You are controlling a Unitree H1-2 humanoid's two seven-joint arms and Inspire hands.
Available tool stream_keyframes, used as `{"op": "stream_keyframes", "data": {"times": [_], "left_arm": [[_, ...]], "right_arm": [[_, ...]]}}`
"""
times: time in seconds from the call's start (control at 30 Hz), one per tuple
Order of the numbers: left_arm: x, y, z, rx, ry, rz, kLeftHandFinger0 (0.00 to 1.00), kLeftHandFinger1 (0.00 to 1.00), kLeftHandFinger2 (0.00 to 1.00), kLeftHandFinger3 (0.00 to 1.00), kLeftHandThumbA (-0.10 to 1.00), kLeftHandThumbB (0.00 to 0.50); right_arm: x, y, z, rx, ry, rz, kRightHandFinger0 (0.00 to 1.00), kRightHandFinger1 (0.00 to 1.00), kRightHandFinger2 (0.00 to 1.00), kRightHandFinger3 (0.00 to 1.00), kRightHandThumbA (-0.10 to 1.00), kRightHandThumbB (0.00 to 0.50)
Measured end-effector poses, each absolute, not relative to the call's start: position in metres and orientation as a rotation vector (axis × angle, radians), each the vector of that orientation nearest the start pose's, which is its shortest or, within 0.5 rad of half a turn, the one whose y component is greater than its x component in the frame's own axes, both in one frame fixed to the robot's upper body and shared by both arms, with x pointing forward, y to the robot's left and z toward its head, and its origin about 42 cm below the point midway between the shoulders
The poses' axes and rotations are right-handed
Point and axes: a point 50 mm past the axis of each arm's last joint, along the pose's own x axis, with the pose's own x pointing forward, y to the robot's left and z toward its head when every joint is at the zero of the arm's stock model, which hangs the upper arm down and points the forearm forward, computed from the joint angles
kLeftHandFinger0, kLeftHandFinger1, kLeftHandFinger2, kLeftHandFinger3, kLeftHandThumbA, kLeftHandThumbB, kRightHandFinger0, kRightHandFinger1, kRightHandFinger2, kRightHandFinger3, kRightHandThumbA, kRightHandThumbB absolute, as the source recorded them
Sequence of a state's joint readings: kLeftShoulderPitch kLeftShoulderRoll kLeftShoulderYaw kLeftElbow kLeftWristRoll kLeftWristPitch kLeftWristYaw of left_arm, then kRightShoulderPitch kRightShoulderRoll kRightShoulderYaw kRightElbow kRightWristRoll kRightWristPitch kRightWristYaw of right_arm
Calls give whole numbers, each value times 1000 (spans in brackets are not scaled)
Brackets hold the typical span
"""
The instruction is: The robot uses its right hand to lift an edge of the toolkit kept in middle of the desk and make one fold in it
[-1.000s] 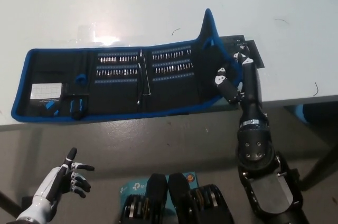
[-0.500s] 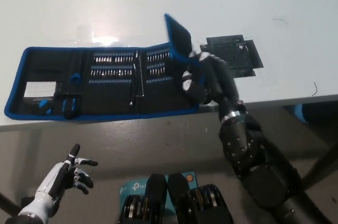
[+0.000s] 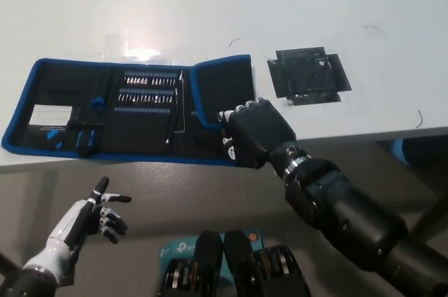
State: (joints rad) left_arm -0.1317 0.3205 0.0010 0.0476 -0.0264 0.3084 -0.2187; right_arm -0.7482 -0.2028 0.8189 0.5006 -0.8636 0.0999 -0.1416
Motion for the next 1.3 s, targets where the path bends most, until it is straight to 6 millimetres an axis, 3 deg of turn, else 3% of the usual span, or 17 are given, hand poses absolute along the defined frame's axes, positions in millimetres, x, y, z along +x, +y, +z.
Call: {"op": "stream_keyframes", "data": {"times": [0.03,0.1,0.2,0.23,0.33,0.43,0.6,0.63,0.7,0.8,0.9,0.97,1.17,1.3], "left_arm": [[326,307,116,269,252,-177,397,409,383,658,1000,407],[327,307,117,273,251,-182,390,398,388,638,1000,411],[327,307,118,274,249,-188,387,402,389,638,1000,411],[327,307,118,274,250,-189,389,403,383,638,1000,404],[327,307,118,274,251,-188,390,400,386,628,1000,398],[326,308,116,273,255,-188,386,397,379,624,1000,410],[321,309,112,271,269,-186,383,401,387,630,1000,402],[320,309,111,271,271,-186,399,417,402,655,1000,404],[319,309,110,271,275,-185,387,413,394,639,1000,421],[316,310,108,270,283,-184,370,403,373,617,1000,403],[315,310,106,269,288,-183,372,399,365,612,1000,397],[314,311,106,269,290,-183,362,388,357,607,1000,408],[314,311,106,268,294,-181,343,377,336,581,1000,430],[313,311,105,267,299,-180,357,385,347,582,1000,418]], "right_arm": [[443,-73,173,-1510,-532,465,759,1000,1000,1000,294,170],[442,-71,173,-1561,-544,465,1000,1000,1000,1000,248,236],[441,-70,172,-1604,-554,448,1000,1000,1000,1000,231,239],[441,-70,171,-1610,-553,444,1000,1000,1000,1000,197,288],[440,-71,173,-1588,-523,427,1000,1000,1000,1000,251,373],[437,-71,176,-1533,-478,409,1000,1000,1000,1000,267,424],[432,-71,185,-1429,-398,386,1000,1000,1000,1000,284,372],[431,-72,186,-1410,-382,385,1000,1000,1000,1000,379,362],[429,-73,189,-1380,-359,388,1000,1000,1000,1000,450,367],[424,-76,195,-1319,-314,404,1000,1000,1000,1000,511,392],[418,-78,205,-1253,-280,425,1000,1000,1000,1000,482,385],[414,-79,213,-1205,-265,436,1000,1000,1000,1000,418,354],[398,-73,250,-1049,-280,462,1000,1000,1000,1000,308,307],[390,-75,271,-963,-286,483,1000,1000,1000,1000,319,305]]}}
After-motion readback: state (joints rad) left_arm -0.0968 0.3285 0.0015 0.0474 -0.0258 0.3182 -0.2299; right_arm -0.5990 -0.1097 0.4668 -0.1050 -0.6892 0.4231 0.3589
